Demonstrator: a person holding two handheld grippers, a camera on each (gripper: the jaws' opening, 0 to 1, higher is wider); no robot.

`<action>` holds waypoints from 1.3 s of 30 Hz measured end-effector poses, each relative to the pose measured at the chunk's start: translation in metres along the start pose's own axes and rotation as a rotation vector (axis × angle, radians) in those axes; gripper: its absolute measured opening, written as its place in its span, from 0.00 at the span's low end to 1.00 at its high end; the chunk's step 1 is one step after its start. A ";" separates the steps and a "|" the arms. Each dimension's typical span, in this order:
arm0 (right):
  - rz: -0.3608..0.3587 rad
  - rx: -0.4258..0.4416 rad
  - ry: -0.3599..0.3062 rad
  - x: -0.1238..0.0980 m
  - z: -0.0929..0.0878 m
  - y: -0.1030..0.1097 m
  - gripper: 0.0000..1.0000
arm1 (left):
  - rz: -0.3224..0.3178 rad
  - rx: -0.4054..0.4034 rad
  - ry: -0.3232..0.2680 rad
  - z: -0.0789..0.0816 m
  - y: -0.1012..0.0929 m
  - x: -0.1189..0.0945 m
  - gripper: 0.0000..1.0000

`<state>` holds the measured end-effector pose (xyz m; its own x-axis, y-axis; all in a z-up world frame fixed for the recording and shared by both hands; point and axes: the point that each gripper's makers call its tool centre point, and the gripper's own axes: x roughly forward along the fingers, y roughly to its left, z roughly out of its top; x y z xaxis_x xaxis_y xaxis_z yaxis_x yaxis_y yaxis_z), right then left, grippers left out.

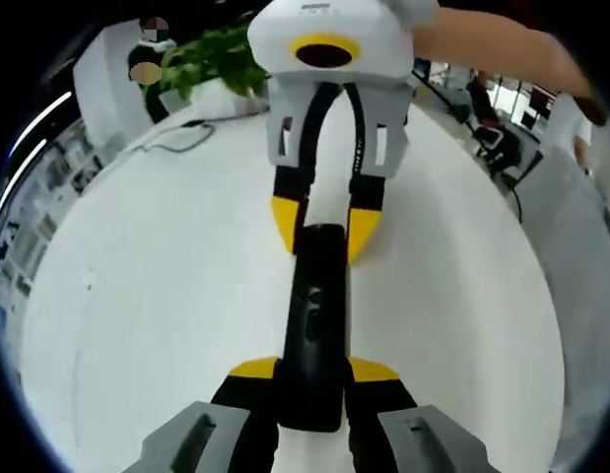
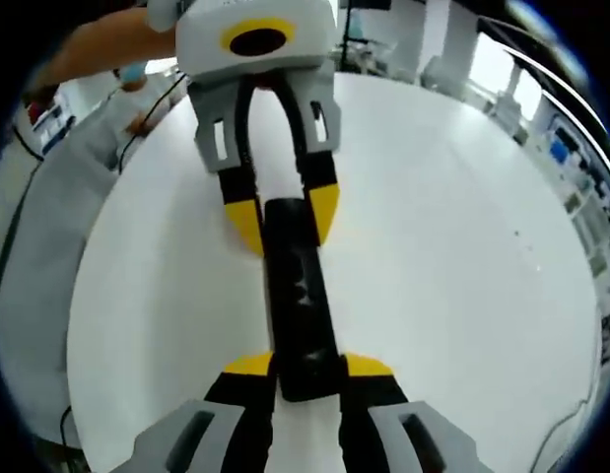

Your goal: Press the specified remote control buttons in sequence, fully releasing each button before pressing the next.

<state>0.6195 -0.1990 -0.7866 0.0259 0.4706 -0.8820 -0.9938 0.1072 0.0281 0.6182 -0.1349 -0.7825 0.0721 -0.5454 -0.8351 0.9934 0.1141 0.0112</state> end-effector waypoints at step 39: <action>-0.027 0.075 -0.169 -0.036 0.026 0.023 0.35 | 0.048 -0.079 -0.115 0.022 -0.011 -0.036 0.39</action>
<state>0.5989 -0.1906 -0.7420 0.0766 0.6061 -0.7917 -0.9819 0.1836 0.0455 0.6070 -0.1347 -0.7402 0.1332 -0.6290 -0.7659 0.9789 0.2044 0.0023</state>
